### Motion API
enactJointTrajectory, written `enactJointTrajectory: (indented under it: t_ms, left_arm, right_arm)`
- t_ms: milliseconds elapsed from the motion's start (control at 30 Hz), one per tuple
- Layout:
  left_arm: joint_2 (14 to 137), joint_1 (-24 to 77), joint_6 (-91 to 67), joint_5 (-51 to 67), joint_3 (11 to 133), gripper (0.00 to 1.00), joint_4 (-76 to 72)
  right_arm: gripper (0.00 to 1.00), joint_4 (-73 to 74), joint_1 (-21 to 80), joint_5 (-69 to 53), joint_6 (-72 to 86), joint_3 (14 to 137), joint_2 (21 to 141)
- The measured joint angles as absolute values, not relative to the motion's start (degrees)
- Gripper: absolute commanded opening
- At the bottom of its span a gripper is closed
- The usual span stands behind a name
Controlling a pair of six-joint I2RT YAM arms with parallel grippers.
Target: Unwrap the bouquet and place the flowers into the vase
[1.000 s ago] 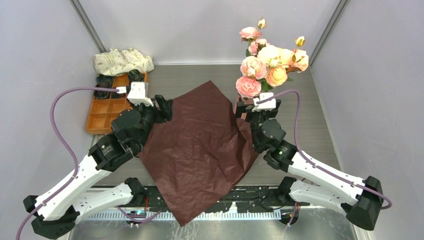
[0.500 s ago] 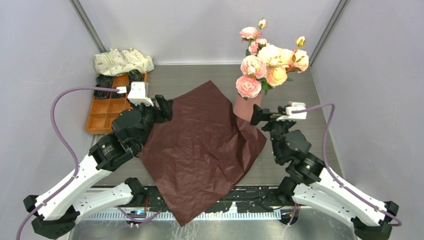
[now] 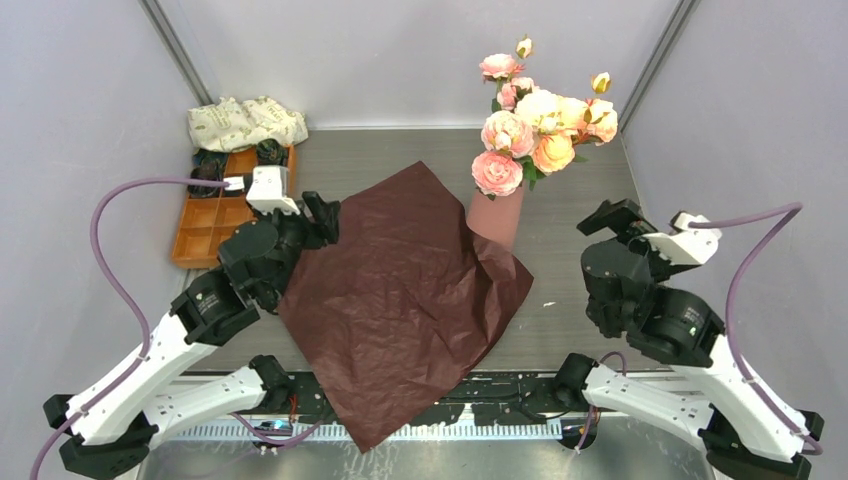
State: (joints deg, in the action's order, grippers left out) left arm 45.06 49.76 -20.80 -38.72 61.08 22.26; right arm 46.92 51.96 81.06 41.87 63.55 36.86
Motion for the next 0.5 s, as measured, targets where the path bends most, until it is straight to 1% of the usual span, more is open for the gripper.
enactJointTrajectory:
  t_ms: [133,233,333,500]
  left_arm:
    - [43.7,49.8,-20.9,-41.4,62.3,0.65,24.8]
    - [41.4,49.8,-21.1,-43.7,62.9,0.65,26.1]
    - [39.5,49.8,-21.3,-46.1,63.6,0.65,27.5]
    - [36.8,49.8,-22.3,-49.8,65.6,0.65,29.0]
  right_arm:
    - [0.99,67.4,52.0,84.9,57.8,73.1,41.5]
    - [0.99,74.8,52.0,86.3,63.1,75.2,41.1]
    - [0.99,75.7,52.0,86.9,62.2,75.2,38.8]
    - [1.00,70.3,52.0,87.5,54.5,74.8,34.7]
